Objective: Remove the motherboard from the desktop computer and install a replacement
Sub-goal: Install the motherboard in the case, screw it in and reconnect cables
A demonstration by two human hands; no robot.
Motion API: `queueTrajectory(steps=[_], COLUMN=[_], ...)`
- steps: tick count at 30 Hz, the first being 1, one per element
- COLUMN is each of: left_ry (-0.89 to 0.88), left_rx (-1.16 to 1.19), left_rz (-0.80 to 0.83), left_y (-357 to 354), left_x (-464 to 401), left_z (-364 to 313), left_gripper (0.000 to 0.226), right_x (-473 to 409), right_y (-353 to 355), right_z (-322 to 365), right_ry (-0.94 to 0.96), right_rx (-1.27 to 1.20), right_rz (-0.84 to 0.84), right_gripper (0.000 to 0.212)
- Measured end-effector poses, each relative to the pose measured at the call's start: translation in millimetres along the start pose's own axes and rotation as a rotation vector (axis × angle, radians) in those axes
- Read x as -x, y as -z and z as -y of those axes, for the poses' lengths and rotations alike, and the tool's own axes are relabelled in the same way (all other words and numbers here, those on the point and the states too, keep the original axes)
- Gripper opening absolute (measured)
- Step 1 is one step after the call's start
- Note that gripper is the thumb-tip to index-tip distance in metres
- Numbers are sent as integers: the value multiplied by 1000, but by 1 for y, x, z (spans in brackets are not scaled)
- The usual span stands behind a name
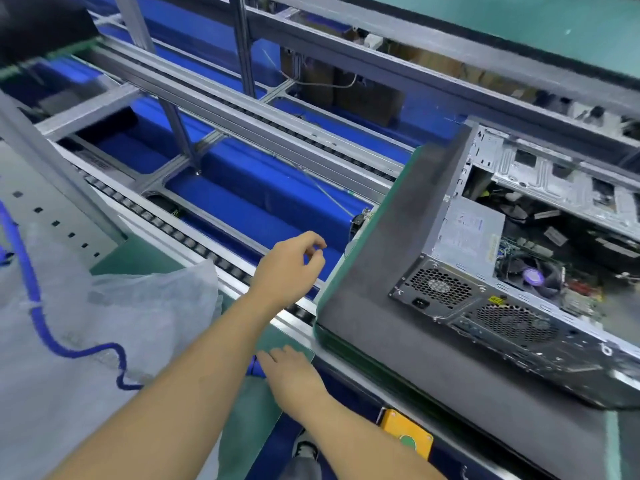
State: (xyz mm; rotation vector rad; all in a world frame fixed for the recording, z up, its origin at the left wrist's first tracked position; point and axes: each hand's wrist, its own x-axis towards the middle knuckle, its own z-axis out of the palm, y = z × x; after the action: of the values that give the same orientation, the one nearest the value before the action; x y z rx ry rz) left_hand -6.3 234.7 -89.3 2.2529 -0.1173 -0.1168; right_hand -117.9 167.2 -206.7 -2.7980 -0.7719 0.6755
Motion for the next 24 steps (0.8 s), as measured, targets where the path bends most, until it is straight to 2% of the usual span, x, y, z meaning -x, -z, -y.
queueTrajectory(steps=[4, 7, 9, 11, 13, 15, 16, 17, 18, 19, 21, 22, 24], left_ry=[-10, -56, -107, -178, -280, -363, -413, -464, -520, -579, -677, -697, -671], left_rx=[0, 55, 97, 125, 136, 80, 25, -40, -112, -202, -420, -516, -620], left_rz=[-24, -45, -70, -99, -92, -53, -22, 15, 57, 98, 163, 190, 256], left_y=[-8, -18, -25, -32, -43, -57, -68, -80, -93, -108, -134, -145, -161], left_x=[-4, -15, -26, -41, -57, -70, -76, -80, -84, -88, -95, -99, -108], left_z=[-11, -34, -57, -86, -120, -147, -162, -176, -191, -204, -223, -227, -228], left_gripper=[16, 17, 17, 18, 18, 18, 18, 19, 21, 23, 28, 30, 36], right_x=[3, 18, 39, 69, 106, 139, 156, 170, 181, 187, 193, 193, 190], right_y=[15, 60, 100, 145, 189, 226, 241, 252, 255, 253, 234, 223, 205], right_z=[0, -4, -15, -40, -90, -153, -190, -228, -263, -293, -333, -344, -361], right_ry=[2, 62, 137, 218, 174, -95, -282, -453, -577, -647, -661, -642, -601], right_rx=[-31, -74, -127, -102, -48, -140, -185, -226, -229, -176, -62, -45, -90], right_rz=[-22, -38, -115, -323, -721, -980, -1002, -948, -821, -657, -303, -177, -84], right_gripper=[53, 24, 13, 17, 24, 23, 19, 17, 16, 26, 71, 93, 118])
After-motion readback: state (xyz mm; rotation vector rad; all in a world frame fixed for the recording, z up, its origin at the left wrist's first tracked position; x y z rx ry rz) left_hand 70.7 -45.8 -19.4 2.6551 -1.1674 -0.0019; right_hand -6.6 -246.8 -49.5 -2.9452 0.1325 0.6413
